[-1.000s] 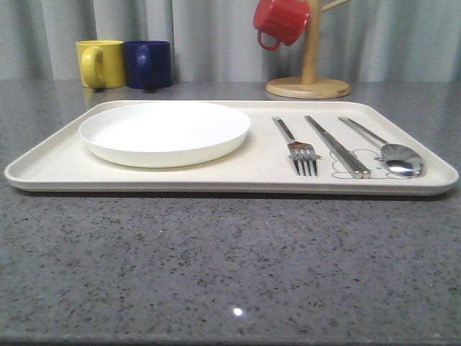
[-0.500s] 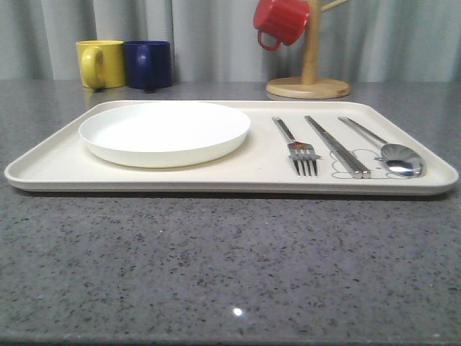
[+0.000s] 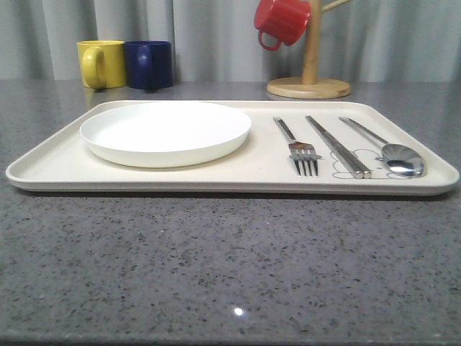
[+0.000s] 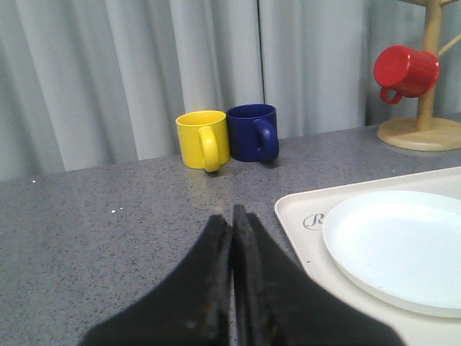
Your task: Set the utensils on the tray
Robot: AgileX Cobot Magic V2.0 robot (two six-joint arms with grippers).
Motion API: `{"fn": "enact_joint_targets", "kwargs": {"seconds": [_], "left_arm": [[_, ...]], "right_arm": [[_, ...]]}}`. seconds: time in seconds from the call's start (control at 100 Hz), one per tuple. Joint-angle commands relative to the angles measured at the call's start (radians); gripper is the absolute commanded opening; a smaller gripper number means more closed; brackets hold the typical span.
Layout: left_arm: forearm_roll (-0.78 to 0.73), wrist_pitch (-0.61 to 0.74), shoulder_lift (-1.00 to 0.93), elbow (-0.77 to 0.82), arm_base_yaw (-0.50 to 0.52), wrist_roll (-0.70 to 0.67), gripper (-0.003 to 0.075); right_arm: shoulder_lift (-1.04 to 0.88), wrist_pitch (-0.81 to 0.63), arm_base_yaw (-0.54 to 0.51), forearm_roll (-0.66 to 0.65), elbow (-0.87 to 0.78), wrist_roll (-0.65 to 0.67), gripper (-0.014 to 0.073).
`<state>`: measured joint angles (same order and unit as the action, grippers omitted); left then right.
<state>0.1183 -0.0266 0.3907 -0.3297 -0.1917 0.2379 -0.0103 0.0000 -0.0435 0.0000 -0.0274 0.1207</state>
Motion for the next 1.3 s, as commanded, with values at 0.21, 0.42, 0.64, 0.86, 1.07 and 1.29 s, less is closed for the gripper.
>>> {"fn": "enact_joint_targets", "kwargs": {"seconds": [0.21, 0.42, 0.64, 0.86, 1.07, 1.29], "left_arm": [[-0.108, 0.216, -0.007, 0.091, -0.005, -0.088, -0.0018], [-0.108, 0.213, -0.086, 0.142, 0.014, -0.092, -0.0018], [-0.108, 0.203, -0.198, 0.194, 0.107, -0.108, -0.0018], [-0.108, 0.131, -0.334, 0.281, 0.15, -0.154, -0.0018], [-0.108, 0.126, -0.425, 0.351, 0.153, -0.159, -0.0018], [-0.118, 0.114, -0.43, 0.368, 0.153, -0.159, -0.0018]], "right_arm": [[-0.022, -0.088, -0.006, 0.0, 0.017, -0.01, -0.0068], [-0.022, -0.088, -0.006, 0.0, 0.017, -0.01, -0.0068], [-0.022, -0.088, -0.006, 0.0, 0.017, -0.01, -0.0068], [-0.022, -0.088, -0.006, 0.0, 0.017, -0.01, -0.0068], [-0.022, -0.088, -0.006, 0.0, 0.017, -0.01, -0.0068], [-0.022, -0.088, -0.006, 0.0, 0.017, -0.01, -0.0068]]}}
